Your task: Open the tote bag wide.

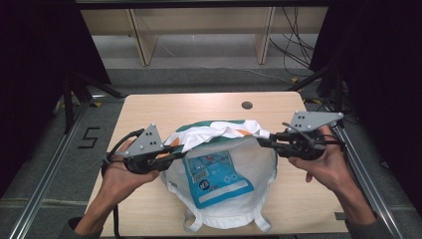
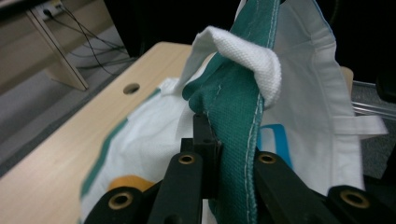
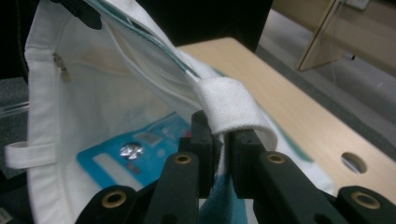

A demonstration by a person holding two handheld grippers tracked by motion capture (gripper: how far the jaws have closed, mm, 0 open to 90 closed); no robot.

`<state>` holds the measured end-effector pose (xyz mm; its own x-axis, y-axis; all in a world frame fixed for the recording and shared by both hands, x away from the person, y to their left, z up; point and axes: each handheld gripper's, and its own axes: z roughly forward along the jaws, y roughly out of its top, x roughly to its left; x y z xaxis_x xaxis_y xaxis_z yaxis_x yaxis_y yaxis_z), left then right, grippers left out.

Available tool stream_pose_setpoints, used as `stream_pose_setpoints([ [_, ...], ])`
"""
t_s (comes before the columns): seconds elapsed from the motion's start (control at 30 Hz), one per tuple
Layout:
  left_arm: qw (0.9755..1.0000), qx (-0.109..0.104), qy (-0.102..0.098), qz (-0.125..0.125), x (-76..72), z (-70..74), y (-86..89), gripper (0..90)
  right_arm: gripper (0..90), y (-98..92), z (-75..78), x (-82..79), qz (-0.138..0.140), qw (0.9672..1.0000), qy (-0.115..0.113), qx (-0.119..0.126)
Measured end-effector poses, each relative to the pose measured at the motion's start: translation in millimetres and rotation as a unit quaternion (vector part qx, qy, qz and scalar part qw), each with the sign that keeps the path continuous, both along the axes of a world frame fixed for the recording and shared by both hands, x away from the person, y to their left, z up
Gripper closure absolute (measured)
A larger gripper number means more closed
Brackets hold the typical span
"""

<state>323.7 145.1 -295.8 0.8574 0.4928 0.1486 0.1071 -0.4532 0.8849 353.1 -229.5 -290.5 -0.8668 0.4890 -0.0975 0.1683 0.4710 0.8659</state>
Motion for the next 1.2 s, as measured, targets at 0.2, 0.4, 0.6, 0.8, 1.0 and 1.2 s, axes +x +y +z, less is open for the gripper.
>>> stream_pose_setpoints([
  [0.2,0.9991,-0.040,0.002,0.010,18.0,26.6,3.7,85.7,83.2,-2.6,28.9,3.3,0.003,0.9996,-0.022,0.016],
  [0.4,0.9957,-0.073,0.037,0.042,67.3,29.1,5.8,85.7,83.3,6.5,46.8,44.0,-0.030,0.9994,-0.018,0.000],
  [0.6,0.9910,-0.082,0.077,0.073,110.8,10.6,7.3,85.5,83.3,17.6,31.0,85.8,-0.065,0.9978,0.006,-0.010],
  [0.8,0.9847,-0.077,0.121,0.099,144.5,-16.6,10.6,85.4,83.3,26.2,12.7,113.3,-0.077,0.9962,0.025,-0.032],
  [1.0,0.9781,-0.061,0.155,0.125,169.7,-62.7,13.5,85.6,83.2,41.7,-15.2,138.1,-0.089,0.9926,0.059,-0.058],
  [1.2,0.9645,-0.054,0.223,0.130,178.8,-126.1,13.6,85.6,79.5,53.1,-61.1,146.1,-0.081,0.9872,0.085,-0.107],
])
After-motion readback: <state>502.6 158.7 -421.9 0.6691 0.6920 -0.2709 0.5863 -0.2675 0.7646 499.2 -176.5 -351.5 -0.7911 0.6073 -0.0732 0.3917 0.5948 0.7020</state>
